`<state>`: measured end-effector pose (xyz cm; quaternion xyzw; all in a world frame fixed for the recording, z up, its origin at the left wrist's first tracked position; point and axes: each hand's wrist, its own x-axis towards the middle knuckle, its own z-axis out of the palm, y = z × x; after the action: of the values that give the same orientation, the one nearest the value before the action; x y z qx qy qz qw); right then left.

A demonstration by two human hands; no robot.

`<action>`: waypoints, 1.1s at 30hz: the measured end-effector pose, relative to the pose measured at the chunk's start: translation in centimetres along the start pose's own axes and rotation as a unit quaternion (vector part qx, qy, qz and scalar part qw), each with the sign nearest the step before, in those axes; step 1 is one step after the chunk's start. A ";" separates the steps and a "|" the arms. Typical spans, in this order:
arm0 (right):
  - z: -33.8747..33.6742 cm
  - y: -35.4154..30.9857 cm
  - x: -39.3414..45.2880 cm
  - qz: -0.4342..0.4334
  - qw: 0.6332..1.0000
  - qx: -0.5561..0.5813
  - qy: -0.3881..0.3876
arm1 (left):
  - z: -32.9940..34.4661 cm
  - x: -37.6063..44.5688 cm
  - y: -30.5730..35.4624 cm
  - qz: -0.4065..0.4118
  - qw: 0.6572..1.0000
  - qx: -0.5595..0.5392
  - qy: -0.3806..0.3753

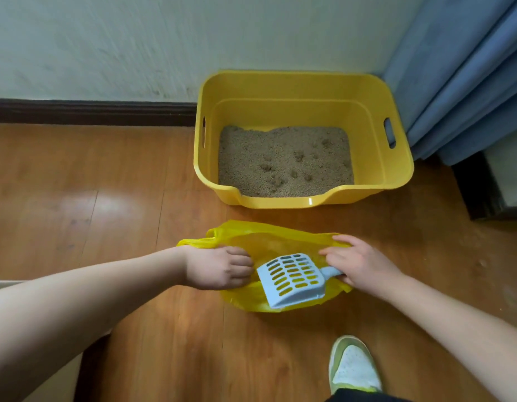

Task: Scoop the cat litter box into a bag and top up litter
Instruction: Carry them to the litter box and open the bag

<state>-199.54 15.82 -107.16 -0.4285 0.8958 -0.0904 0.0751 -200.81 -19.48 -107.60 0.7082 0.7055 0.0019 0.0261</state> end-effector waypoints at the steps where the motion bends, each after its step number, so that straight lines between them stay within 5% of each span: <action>1: 0.0 -0.1 -0.1 -0.001 1.000 -0.007 0.010 | -0.1 0.3 -0.2 0.007 1.000 0.003 0.024; 3: 0.3 -0.2 -0.4 -0.008 0.999 -0.030 0.030 | 1.0 0.0 -0.7 -0.005 0.999 0.037 -0.020; 7: 0.9 0.0 -1.2 -0.056 0.996 -0.067 0.002 | 1.3 -2.4 -2.4 -0.135 0.962 0.064 -0.227; 9: 1.5 0.6 -1.4 -0.072 0.993 -0.088 -0.006 | 1.5 -3.2 -2.7 -0.176 0.950 0.034 -0.255; 14: 2.6 0.5 -1.0 -0.128 0.986 -0.105 0.016 | 1.6 -2.5 -2.5 -0.189 0.969 0.046 -0.153; 20: 3.5 -1.4 -0.1 -0.160 0.984 -0.078 -0.029 | 2.6 1.7 0.5 -0.112 0.994 -0.017 -0.004; 23: 4.3 -2.3 -0.1 -0.142 0.985 -0.047 -0.089 | 3.6 4.4 3.1 -0.157 0.975 -0.115 -0.106; 26: 4.4 -2.9 -0.3 -0.119 0.966 -0.037 -0.225 | 3.6 5.6 3.7 -0.280 0.885 -0.171 -0.331; 30: 3.1 -3.5 0.0 -0.084 0.940 -0.035 -0.329 | 3.3 4.6 2.9 -0.351 0.850 -0.149 -0.363; 33: 2.4 -3.5 0.2 -0.049 0.952 -0.028 -0.302 | 2.4 3.5 2.1 -0.355 0.846 -0.108 -0.383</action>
<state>-196.50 13.23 -108.72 -0.4811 0.8116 0.0650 0.3250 -198.56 -16.11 -110.07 0.3460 0.8381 -0.2032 0.3696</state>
